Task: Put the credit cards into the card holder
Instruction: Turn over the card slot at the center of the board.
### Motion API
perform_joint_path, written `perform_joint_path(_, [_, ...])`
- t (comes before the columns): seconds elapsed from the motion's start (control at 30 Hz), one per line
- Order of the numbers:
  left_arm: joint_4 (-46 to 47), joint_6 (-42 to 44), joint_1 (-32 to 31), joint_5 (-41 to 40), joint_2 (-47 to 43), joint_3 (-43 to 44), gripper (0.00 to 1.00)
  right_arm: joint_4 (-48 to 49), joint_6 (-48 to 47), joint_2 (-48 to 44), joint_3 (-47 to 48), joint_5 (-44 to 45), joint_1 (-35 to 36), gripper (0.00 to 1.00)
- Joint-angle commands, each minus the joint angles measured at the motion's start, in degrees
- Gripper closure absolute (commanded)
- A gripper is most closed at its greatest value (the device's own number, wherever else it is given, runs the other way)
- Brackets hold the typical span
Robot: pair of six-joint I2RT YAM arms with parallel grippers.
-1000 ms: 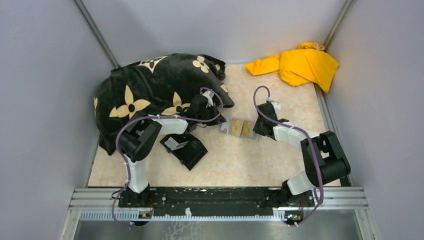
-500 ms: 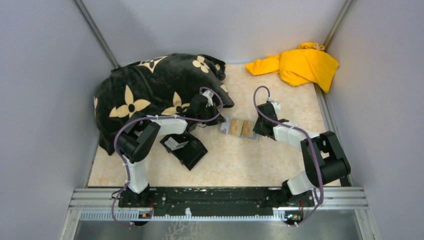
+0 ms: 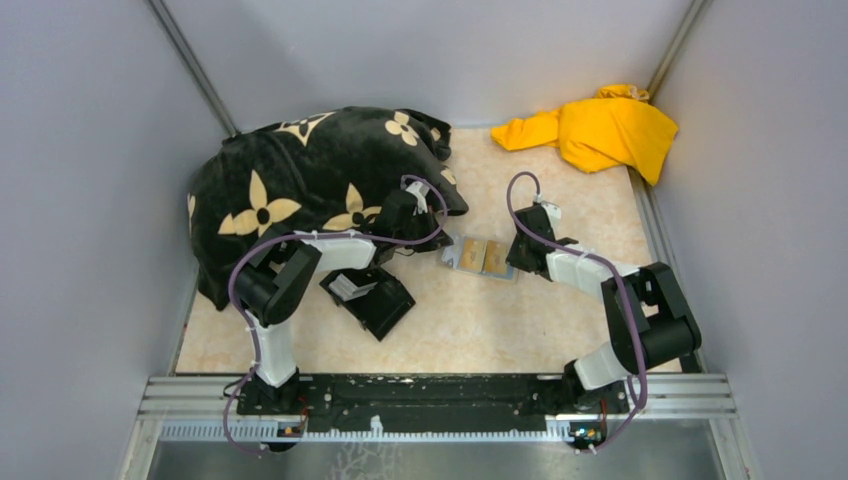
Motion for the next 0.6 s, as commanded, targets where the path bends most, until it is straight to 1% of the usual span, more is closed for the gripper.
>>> perform_joint_path(0.0, [0.3,-0.7,-0.3,0.2,-0.7,0.6,1.0,-0.2,0.0,2.5,-1.7,-1.2,-0.5,1.0])
perform_joint_path(0.4, [1.7,-2.1,-0.4,1.0,0.3,0.0,1.0,-1.0,-0.2,1.5,-1.9,0.2,-0.4,1.0])
perform_joint_path(0.57, [-0.1,-1.4,-0.4,-2.3,-0.8,-0.4,1.0,-1.5,-0.2,0.8,-1.8,1.0,-0.5,1.0])
